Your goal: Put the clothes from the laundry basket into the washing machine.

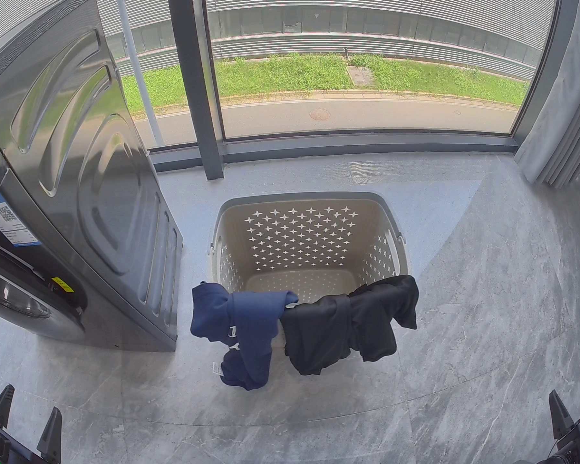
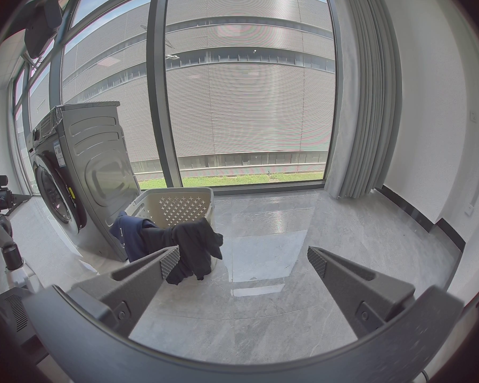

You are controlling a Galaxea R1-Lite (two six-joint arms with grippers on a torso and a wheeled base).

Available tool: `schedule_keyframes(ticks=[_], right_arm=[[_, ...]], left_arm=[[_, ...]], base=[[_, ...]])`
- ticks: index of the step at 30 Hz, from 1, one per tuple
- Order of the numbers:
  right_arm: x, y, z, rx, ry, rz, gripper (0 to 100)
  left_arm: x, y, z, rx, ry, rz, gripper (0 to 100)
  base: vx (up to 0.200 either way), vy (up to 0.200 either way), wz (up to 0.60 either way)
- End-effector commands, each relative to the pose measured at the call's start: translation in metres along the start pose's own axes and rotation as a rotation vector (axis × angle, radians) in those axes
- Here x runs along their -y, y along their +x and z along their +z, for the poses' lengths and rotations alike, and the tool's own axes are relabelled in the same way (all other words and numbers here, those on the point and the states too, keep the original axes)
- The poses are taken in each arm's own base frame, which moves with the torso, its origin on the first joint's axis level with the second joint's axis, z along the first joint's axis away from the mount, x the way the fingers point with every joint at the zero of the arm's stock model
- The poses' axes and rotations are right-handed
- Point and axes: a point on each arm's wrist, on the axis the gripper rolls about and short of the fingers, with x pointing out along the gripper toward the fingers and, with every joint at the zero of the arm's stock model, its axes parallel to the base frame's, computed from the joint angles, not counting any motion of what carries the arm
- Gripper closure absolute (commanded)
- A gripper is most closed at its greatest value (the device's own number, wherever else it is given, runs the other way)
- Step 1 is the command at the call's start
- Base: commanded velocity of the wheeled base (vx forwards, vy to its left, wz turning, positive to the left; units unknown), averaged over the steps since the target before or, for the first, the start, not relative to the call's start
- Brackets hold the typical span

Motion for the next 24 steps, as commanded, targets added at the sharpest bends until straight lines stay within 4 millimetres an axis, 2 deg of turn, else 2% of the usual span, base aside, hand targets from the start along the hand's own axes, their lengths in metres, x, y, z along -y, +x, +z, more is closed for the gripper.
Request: schedule_keyframes(ticks=[1, 20, 24], right_arm=[[0.0000, -0.0005, -0.0035, 0.008, 0.000, 0.001, 0], [0.0000, -0.0005, -0.0036, 0.006, 0.000, 0.001, 0], [0.0000, -0.0005, -0.0035, 0.008, 0.000, 0.001, 0]], left_arm=[[-0.0002, 0.0000, -0.0052, -0.001, -0.001, 0.001, 0], [-0.0002, 0.0000, -0.0052, -0.001, -0.001, 0.001, 0], [-0.0002, 0.0000, -0.0052, -0.001, -0.001, 0.001, 0]], base=[[0.000, 0.200, 0.00], [0.000, 0.200, 0.00], [0.000, 0.000, 0.00]])
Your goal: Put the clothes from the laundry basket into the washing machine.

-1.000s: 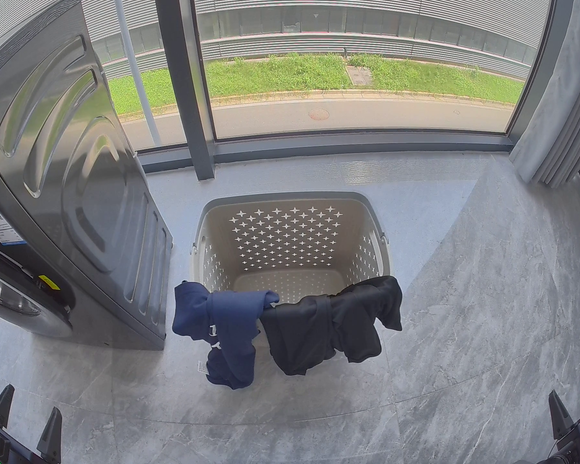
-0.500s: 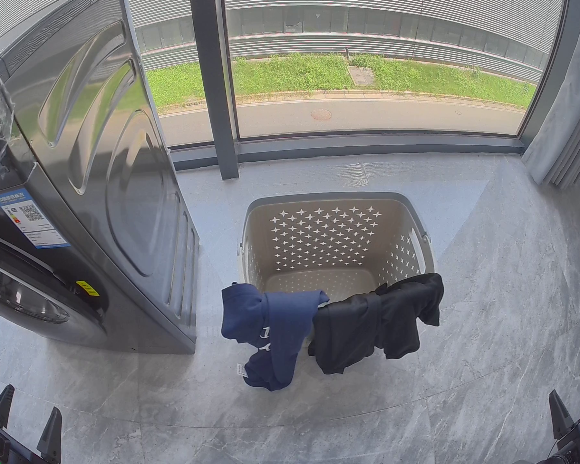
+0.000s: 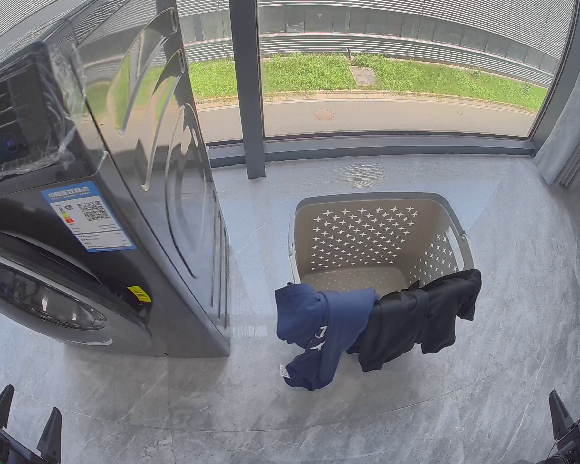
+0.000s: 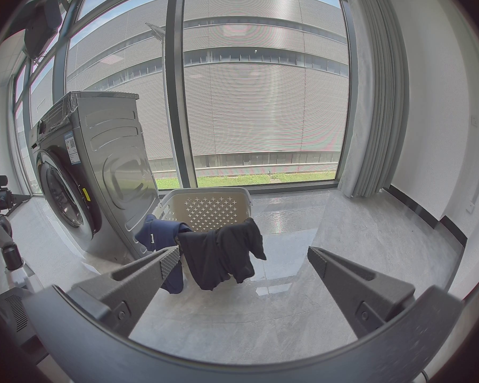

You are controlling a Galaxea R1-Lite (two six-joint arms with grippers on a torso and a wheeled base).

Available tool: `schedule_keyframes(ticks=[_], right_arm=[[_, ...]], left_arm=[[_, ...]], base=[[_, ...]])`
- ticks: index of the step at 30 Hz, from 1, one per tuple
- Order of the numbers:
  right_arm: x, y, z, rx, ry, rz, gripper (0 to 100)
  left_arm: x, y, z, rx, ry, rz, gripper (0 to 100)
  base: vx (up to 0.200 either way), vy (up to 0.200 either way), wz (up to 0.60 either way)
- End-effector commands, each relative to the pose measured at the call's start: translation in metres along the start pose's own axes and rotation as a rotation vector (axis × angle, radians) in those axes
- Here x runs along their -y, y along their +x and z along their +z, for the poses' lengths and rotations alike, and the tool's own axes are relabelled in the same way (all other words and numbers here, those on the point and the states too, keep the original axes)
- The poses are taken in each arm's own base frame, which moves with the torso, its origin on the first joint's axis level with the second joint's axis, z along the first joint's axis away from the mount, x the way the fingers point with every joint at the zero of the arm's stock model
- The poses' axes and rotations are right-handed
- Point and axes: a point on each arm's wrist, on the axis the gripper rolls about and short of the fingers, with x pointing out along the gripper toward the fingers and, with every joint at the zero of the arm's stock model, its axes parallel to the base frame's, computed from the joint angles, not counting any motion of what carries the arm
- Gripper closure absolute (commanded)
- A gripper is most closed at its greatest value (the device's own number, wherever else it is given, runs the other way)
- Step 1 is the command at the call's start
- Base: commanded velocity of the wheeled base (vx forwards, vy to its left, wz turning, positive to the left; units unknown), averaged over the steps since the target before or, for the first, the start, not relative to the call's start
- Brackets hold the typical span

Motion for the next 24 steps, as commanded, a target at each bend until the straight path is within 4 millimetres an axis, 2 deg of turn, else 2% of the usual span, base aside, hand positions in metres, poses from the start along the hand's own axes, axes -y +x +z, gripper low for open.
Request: schedule_keyframes(ticks=[1, 5, 14, 24], right_arm=[[0.0000, -0.0005, -0.0036, 0.007, 0.000, 0.001, 0], [0.0000, -0.0005, -0.0037, 0.006, 0.000, 0.001, 0], [0.0000, -0.0005, -0.0036, 0.007, 0.000, 0.001, 0], [0.0000, -0.0005, -0.0036, 0.007, 0.000, 0.001, 0]], left_arm=[[-0.0002, 0.0000, -0.0052, -0.001, 0.000, 0.001, 0], [-0.0002, 0.0000, -0.0052, -0.001, 0.000, 0.000, 0], [-0.0002, 0.0000, -0.0052, -0.001, 0.000, 0.001, 0], [-0.0002, 0.0000, -0.0052, -0.001, 0.000, 0.001, 0]], base=[[0.000, 0.000, 0.00], [0.000, 0.000, 0.00], [-0.200, 0.000, 0.00], [0.000, 0.020, 0.00]])
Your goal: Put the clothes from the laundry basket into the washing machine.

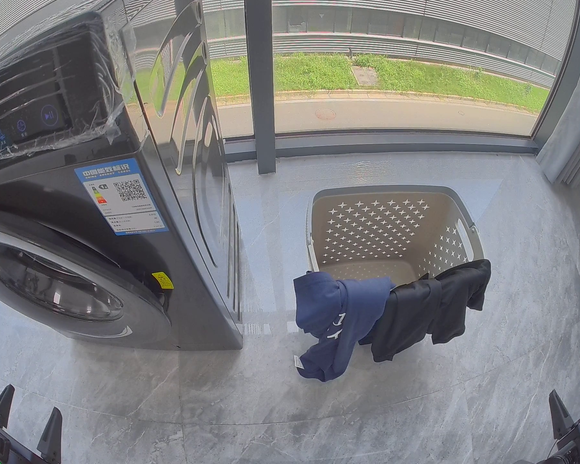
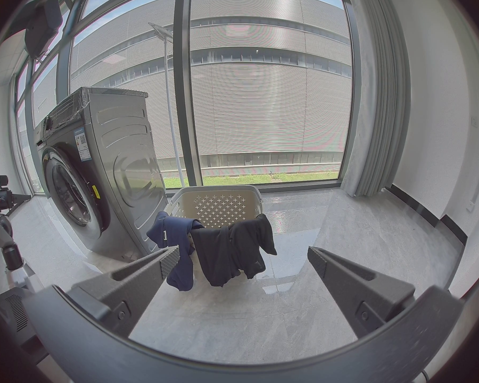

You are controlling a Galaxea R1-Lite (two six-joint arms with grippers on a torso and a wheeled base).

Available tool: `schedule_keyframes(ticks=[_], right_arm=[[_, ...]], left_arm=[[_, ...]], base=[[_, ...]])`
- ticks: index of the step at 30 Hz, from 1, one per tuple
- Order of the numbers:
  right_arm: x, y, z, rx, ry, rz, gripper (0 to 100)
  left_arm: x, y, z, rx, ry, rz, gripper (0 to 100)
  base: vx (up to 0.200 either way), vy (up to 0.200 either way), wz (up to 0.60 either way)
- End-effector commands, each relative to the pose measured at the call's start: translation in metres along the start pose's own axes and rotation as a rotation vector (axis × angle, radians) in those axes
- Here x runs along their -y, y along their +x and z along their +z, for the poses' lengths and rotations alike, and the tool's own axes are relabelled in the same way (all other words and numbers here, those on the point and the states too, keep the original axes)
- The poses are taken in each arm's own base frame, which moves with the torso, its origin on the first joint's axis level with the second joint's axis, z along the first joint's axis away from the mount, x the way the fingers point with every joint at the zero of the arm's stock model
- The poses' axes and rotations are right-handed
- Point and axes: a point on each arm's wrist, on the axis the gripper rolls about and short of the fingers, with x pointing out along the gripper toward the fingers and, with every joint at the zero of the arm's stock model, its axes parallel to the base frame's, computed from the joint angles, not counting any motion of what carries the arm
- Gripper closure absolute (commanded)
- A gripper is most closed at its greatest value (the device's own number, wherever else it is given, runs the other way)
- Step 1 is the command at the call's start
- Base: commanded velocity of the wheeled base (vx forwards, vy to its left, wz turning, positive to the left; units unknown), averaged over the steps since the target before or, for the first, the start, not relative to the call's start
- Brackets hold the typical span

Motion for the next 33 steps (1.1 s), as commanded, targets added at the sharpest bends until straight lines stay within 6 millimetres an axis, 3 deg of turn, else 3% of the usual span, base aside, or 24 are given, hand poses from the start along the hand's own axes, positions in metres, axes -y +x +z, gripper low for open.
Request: schedule_keyframes(ticks=[1, 33], right_arm=[[0.0000, -0.0005, -0.0036, 0.007, 0.000, 0.001, 0], [0.0000, -0.0005, -0.0036, 0.007, 0.000, 0.001, 0]], left_arm=[[-0.0002, 0.0000, -0.0052, -0.001, 0.000, 0.000, 0], [-0.0002, 0.0000, -0.0052, -0.001, 0.000, 0.002, 0]], base=[[0.000, 0.200, 0.00], [0.000, 0.200, 0.00]])
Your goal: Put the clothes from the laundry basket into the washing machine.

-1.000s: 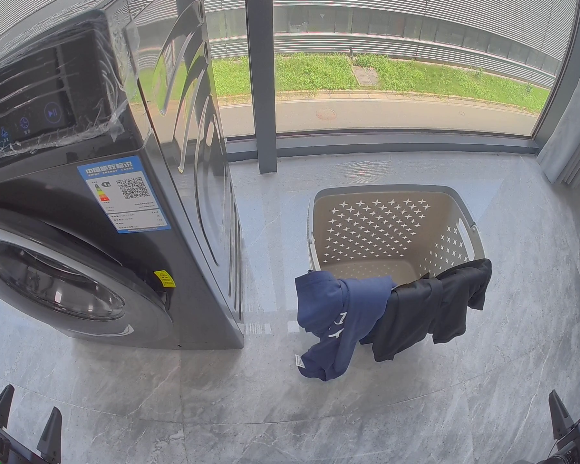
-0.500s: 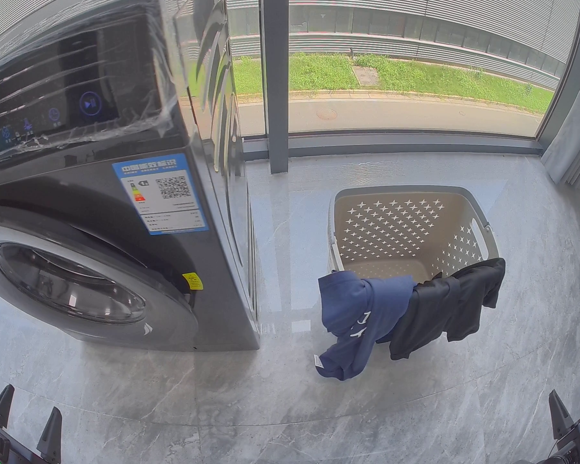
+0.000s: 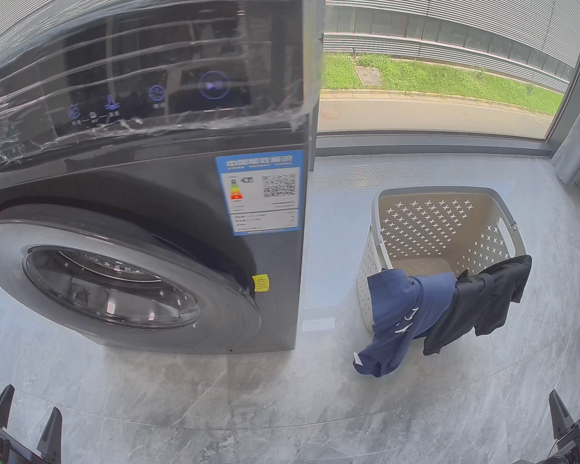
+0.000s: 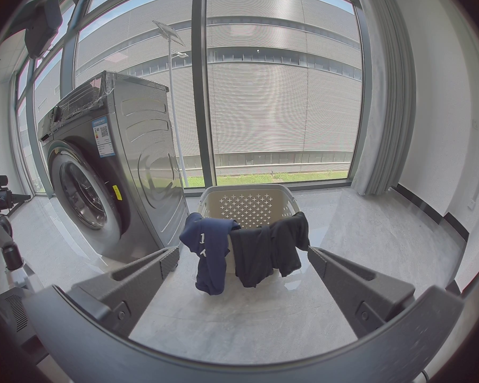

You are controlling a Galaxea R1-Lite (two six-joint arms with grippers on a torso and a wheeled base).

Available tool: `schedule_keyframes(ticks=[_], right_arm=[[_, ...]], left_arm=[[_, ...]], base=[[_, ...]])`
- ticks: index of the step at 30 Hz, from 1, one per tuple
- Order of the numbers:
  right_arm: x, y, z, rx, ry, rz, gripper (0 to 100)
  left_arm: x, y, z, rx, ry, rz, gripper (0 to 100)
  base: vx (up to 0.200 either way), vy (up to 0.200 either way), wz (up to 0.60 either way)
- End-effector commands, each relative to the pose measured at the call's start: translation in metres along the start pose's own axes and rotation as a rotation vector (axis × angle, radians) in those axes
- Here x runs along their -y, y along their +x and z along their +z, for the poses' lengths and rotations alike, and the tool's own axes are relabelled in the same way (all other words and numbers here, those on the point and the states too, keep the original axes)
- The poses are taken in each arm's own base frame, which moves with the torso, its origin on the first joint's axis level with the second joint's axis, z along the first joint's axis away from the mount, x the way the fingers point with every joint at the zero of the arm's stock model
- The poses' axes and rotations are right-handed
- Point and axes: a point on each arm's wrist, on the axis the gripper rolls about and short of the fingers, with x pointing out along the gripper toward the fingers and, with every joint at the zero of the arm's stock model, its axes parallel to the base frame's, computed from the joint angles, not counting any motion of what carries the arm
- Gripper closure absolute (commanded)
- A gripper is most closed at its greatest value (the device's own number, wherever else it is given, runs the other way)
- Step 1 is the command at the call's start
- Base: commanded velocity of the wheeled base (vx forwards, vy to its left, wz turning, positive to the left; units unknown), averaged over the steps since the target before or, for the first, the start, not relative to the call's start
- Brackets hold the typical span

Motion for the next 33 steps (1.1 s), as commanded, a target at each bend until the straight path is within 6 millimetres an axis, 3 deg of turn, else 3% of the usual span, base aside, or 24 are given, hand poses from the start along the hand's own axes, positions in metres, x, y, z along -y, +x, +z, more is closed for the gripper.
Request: schedule_keyframes(ticks=[1, 14, 33], right_arm=[[0.0000, -0.0005, -0.0035, 0.007, 0.000, 0.001, 0], [0.0000, -0.0005, -0.0035, 0.007, 0.000, 0.001, 0], [0.0001, -0.0005, -0.0035, 0.007, 0.004, -0.002, 0]], left_arm=[[-0.0003, 0.0000, -0.0053, -0.001, 0.000, 0.002, 0], [-0.0003, 0.0000, -0.0053, -0.001, 0.000, 0.002, 0], [-0.0002, 0.0000, -0.0053, -0.001, 0.000, 0.001, 0]], base=[[0.000, 0.200, 0.00], [0.000, 0.200, 0.00], [0.000, 0.000, 0.00]])
